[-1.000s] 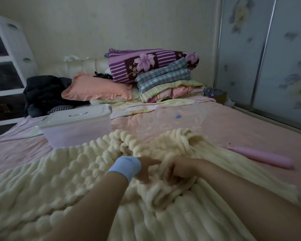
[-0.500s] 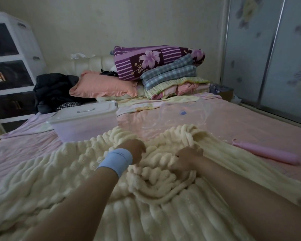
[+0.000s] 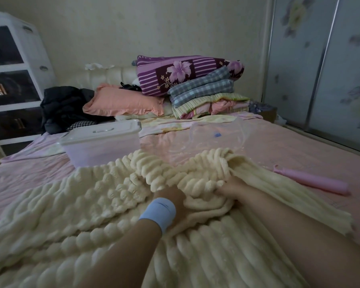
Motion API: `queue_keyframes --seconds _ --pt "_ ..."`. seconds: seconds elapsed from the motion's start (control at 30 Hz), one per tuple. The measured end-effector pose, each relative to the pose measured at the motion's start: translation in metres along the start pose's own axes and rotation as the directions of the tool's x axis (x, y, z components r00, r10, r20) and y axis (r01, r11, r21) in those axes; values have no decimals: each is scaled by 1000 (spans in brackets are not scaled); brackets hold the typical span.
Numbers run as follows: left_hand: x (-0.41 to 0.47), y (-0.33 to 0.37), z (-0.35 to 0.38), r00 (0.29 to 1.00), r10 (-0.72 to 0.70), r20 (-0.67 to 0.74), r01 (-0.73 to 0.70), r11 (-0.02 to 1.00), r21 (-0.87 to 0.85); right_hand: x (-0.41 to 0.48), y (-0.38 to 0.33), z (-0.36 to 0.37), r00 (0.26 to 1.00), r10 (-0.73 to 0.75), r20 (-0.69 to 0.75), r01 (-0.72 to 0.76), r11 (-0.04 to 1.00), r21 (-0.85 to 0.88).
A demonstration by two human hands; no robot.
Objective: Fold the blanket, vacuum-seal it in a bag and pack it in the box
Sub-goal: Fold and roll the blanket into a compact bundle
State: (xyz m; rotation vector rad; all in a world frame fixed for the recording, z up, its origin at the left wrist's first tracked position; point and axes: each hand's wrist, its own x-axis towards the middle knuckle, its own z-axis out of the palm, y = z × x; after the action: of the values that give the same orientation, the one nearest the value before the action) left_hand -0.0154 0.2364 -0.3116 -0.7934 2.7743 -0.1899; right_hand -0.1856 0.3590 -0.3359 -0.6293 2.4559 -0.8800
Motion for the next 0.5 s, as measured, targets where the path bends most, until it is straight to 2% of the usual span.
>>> queue_keyframes --seconds 0.07,0.1,0.2,0.27,0.3,0.33,0.4,0.47,0.5 --pt "4 -1 -15 997 -24 -78 29 998 55 1 -8 2 999 -28 -25 34 941 337" --pt "7 -1 -18 996 -18 -91 18 1000 -5 3 -15 0 997 -57 -52 74 884 462" --pt "21 14 -27 994 -45 -100 5 929 -369 9 -41 -16 969 -246 -13 183 683 707" --pt "37 30 -31 979 -159 -130 85 890 -447 13 -50 -26 928 -369 41 183 551 814" --pt "48 33 -30 964 -222 -147 132 877 -462 15 -50 -31 911 -410 46 191 518 833" --pt "56 33 -30 950 -273 -154 169 859 -483 16 -47 -36 901 -433 37 211 512 832" --pt "71 29 -36 939 -298 -171 164 826 -539 33 -31 -40 902 -429 -52 337 623 706" --pt "82 22 -44 967 -212 -140 117 859 -498 58 -9 -47 886 -437 -156 464 834 298" --pt "87 19 -49 984 -152 -96 95 893 -440 70 1 -46 871 -468 -150 480 876 51"
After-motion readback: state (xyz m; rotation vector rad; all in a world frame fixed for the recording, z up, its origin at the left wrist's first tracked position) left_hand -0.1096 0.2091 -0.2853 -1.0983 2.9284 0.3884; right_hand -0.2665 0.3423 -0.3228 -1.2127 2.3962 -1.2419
